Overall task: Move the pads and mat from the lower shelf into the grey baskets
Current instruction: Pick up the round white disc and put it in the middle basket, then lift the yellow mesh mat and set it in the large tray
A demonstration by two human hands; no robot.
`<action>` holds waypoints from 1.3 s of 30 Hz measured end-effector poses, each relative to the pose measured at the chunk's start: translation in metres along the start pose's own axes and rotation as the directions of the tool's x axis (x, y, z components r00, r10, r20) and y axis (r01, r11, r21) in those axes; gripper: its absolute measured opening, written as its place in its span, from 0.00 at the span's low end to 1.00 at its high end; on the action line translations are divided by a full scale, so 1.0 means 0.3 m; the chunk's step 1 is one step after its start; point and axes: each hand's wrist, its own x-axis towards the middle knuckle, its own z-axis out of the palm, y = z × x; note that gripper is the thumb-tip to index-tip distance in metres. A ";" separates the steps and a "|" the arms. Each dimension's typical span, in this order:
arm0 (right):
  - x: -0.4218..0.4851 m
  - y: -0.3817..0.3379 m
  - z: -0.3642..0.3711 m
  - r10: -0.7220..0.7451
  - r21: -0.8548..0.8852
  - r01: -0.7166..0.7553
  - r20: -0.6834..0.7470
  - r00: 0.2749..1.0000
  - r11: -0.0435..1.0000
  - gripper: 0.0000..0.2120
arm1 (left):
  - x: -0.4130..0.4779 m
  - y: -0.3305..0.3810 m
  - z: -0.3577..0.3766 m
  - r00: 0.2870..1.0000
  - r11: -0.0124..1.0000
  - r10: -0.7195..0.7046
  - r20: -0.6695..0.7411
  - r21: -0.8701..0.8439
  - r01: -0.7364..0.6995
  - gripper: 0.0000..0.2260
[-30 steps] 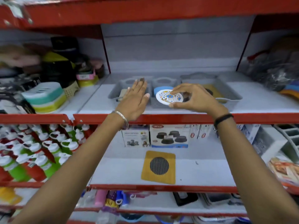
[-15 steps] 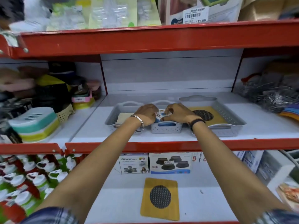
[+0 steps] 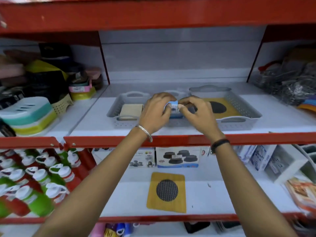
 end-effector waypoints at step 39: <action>-0.916 0.231 0.158 0.617 0.232 -0.765 0.474 0.628 0.600 0.07 | -0.975 0.023 0.298 0.455 0.363 -0.838 0.300 -0.316 0.876 0.12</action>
